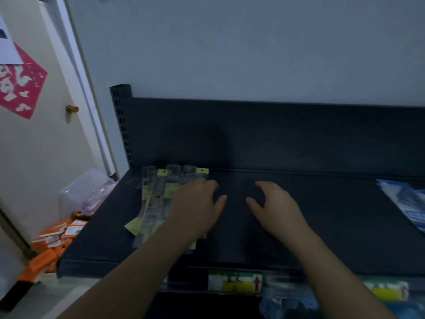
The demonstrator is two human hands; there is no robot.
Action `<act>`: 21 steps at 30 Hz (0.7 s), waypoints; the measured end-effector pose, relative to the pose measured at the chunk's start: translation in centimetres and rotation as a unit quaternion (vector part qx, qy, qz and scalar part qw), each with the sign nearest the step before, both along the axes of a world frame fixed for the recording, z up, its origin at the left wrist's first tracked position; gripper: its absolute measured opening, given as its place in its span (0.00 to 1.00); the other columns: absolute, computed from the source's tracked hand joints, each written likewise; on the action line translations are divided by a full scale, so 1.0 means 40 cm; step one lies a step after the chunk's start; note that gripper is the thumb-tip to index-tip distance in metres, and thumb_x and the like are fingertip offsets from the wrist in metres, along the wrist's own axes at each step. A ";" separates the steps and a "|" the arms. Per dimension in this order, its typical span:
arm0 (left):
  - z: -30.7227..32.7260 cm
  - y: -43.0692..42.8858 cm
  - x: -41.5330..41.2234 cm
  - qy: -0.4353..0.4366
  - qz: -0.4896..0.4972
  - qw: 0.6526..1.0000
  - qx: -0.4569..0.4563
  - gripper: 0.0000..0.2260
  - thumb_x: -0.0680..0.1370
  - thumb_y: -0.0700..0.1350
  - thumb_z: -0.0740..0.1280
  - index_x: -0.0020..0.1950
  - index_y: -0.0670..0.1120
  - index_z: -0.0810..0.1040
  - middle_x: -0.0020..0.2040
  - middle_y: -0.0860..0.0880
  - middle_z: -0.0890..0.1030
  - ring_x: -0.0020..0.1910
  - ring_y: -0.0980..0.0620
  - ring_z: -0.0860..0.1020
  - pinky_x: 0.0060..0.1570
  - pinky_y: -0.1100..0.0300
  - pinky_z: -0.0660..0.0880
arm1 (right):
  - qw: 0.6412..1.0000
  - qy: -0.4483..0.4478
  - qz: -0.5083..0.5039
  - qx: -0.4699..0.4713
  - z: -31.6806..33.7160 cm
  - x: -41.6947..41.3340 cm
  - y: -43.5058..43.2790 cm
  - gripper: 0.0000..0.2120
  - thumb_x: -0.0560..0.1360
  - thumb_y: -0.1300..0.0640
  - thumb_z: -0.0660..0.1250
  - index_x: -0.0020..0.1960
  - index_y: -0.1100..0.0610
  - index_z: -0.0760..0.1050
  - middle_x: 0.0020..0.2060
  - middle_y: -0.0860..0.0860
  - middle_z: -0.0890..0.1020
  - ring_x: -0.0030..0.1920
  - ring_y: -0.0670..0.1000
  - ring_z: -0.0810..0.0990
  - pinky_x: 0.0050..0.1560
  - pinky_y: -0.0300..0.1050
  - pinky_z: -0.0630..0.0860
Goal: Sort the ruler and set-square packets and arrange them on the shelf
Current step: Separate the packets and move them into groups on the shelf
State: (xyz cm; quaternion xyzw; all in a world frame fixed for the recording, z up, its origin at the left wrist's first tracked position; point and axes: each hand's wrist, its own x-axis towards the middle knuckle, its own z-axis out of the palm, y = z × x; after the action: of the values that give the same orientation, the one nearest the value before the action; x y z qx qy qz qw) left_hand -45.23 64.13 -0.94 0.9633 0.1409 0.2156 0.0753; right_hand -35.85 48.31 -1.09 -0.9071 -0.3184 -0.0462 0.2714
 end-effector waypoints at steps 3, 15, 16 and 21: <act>0.004 -0.064 0.045 0.004 -0.037 0.999 -0.007 0.17 0.79 0.58 0.57 0.61 0.50 0.74 0.56 0.51 0.77 0.56 0.50 0.75 0.55 0.53 0.73 | 0.999 -0.002 -0.031 0.008 0.002 0.013 -0.086 0.26 0.78 0.49 0.63 0.73 0.58 0.64 0.69 0.53 0.71 0.67 0.51 0.71 0.65 0.40 0.65; 0.026 -0.472 0.265 -0.003 -0.175 0.984 -0.013 0.17 0.80 0.58 0.57 0.63 0.52 0.74 0.56 0.53 0.77 0.55 0.52 0.75 0.52 0.57 0.72 | 0.988 -0.033 -0.153 -0.009 0.025 0.127 -0.523 0.24 0.77 0.49 0.64 0.70 0.55 0.68 0.66 0.52 0.75 0.63 0.51 0.74 0.58 0.39 0.69; 0.026 -0.514 0.286 -0.003 -0.181 0.983 -0.015 0.17 0.80 0.58 0.57 0.62 0.52 0.74 0.56 0.53 0.77 0.55 0.51 0.75 0.52 0.57 0.71 | 0.987 -0.032 -0.159 -0.012 0.027 0.142 -0.569 0.22 0.77 0.49 0.64 0.69 0.54 0.69 0.64 0.52 0.76 0.62 0.51 0.75 0.55 0.40 0.70; 0.027 -0.739 0.402 -0.006 -0.211 0.977 -0.023 0.16 0.80 0.58 0.58 0.61 0.52 0.75 0.55 0.53 0.78 0.54 0.52 0.76 0.50 0.57 0.72 | 0.979 -0.022 -0.200 -0.019 0.040 0.219 -0.806 0.22 0.78 0.49 0.62 0.70 0.54 0.67 0.65 0.52 0.75 0.61 0.52 0.76 0.56 0.45 0.73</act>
State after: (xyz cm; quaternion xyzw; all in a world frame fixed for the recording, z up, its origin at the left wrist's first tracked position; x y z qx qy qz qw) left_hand -29.16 34.58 0.15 0.9680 -0.0609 0.1978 0.1419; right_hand -27.11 16.09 0.51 -0.9562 -0.1375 -0.1131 0.2323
